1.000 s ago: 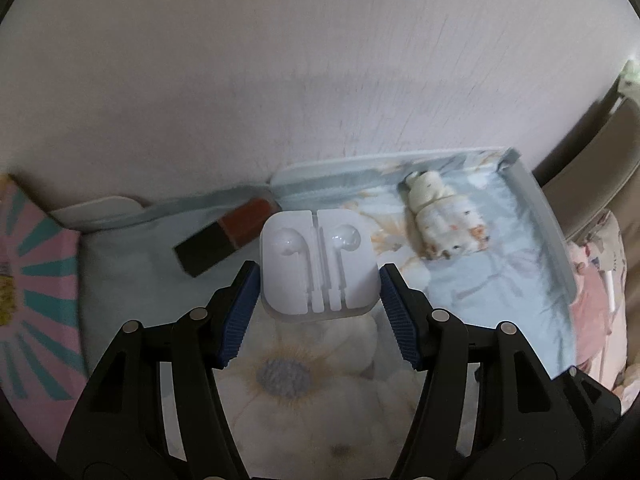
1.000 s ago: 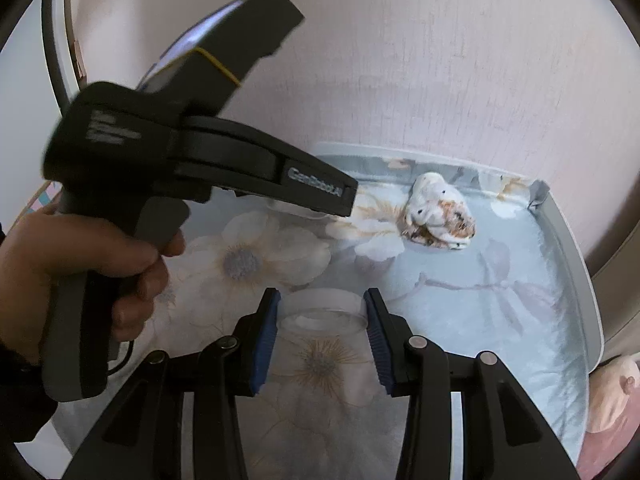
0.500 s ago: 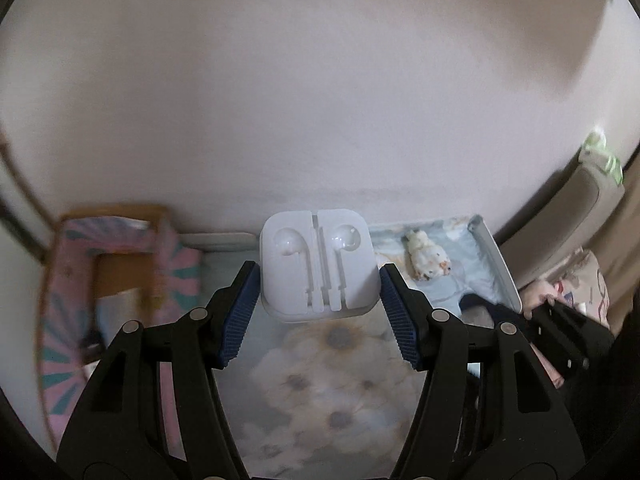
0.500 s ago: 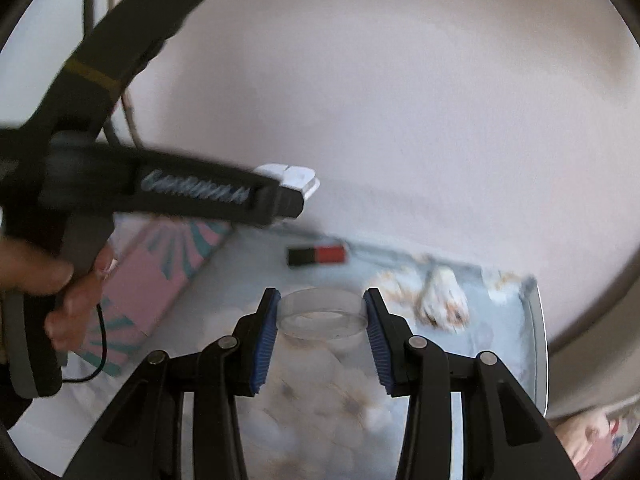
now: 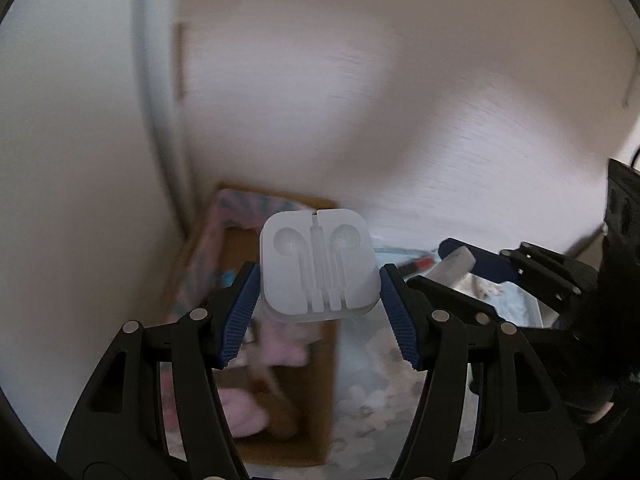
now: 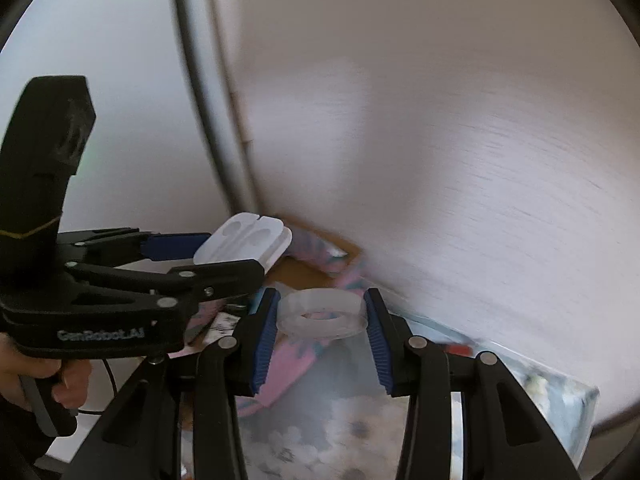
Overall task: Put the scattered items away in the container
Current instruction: 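Carry earphone case and white ring into the cardboard box and release both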
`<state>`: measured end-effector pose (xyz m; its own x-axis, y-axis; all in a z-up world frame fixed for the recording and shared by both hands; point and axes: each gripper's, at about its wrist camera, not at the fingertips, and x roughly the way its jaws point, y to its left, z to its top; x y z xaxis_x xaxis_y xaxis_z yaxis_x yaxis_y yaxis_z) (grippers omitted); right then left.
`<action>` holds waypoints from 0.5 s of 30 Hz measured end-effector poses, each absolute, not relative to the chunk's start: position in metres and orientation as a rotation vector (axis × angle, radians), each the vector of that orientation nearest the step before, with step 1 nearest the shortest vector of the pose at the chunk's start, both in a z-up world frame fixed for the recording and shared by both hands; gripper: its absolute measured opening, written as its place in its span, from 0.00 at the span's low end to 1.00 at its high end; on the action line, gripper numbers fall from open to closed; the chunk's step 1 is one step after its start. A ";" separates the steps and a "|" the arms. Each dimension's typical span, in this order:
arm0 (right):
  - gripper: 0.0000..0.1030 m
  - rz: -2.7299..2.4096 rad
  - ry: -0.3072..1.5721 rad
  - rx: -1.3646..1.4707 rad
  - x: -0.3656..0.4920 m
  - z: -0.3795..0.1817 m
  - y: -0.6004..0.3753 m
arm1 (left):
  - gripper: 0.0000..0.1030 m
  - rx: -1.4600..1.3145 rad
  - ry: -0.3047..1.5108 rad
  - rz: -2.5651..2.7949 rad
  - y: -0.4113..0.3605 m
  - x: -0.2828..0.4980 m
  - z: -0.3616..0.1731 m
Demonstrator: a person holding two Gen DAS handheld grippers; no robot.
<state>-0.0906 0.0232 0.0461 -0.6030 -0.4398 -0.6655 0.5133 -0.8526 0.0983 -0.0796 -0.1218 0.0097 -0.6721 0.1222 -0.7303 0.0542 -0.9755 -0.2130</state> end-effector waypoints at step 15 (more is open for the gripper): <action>0.38 -2.211 0.211 1.115 -0.122 0.008 -0.076 | 0.56 -1.472 -0.487 2.814 -0.181 -0.038 -0.065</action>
<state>-0.1220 -0.0763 0.0077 -0.4315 -0.4744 -0.7673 0.6112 -0.7793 0.1382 -0.0375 -0.1809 -0.0654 -0.5780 0.0762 -0.8125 0.2010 -0.9517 -0.2323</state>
